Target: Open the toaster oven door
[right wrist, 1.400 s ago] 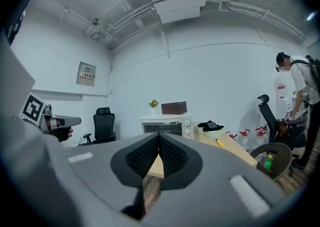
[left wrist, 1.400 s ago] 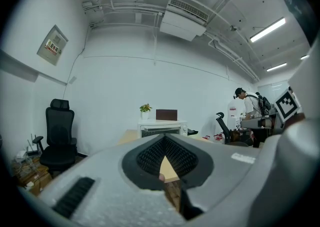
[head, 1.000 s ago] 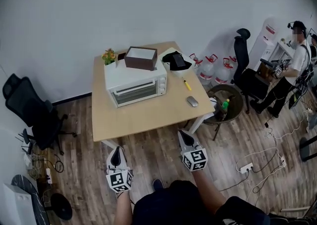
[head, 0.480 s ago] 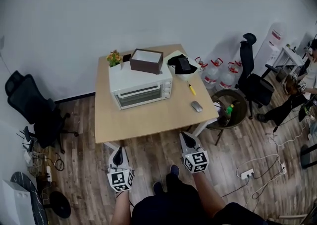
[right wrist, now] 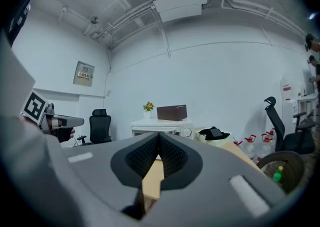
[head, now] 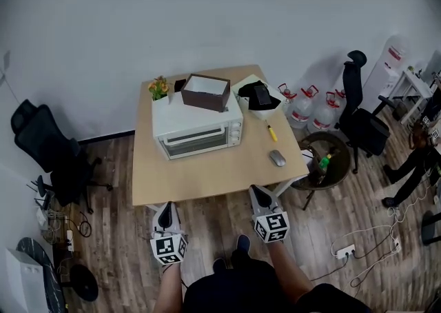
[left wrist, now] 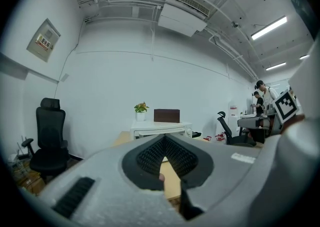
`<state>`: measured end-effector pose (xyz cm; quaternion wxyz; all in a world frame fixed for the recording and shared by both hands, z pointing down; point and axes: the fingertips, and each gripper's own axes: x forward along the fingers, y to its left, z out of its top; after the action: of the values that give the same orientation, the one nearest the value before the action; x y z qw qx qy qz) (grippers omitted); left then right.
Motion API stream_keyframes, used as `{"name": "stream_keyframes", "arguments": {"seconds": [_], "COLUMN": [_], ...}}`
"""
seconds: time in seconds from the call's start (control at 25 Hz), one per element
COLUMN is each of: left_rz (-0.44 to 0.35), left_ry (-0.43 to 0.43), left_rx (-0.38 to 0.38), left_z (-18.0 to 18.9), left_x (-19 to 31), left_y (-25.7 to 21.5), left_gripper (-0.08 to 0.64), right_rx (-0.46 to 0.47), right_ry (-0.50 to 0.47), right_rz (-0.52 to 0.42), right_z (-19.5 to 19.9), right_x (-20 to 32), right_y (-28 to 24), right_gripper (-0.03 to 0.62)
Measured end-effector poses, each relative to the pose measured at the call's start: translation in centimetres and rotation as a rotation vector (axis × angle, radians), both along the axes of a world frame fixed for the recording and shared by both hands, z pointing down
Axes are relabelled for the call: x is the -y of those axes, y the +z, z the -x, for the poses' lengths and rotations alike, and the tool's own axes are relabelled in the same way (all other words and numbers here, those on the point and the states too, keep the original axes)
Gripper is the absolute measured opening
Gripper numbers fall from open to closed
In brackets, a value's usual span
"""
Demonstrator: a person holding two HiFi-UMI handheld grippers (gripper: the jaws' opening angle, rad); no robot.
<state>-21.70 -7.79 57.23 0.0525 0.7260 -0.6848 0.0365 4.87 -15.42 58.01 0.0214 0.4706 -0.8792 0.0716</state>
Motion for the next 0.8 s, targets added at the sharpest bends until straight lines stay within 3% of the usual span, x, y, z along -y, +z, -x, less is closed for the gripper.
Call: {"name": "stream_keyframes", "arguments": {"seconds": [0.8], "left_rz": [-0.003], "left_ry": [-0.129], "left_rx": [-0.013], "left_z": [-0.2], "left_x": [6.2], "left_y": [0.4], "left_gripper": [0.003], "right_rx": [0.001], "right_ry": [-0.128], "right_rz": [0.026], "right_z": [0.6], "right_x": [8.8], "right_y": [1.1], "right_gripper": [0.014]}}
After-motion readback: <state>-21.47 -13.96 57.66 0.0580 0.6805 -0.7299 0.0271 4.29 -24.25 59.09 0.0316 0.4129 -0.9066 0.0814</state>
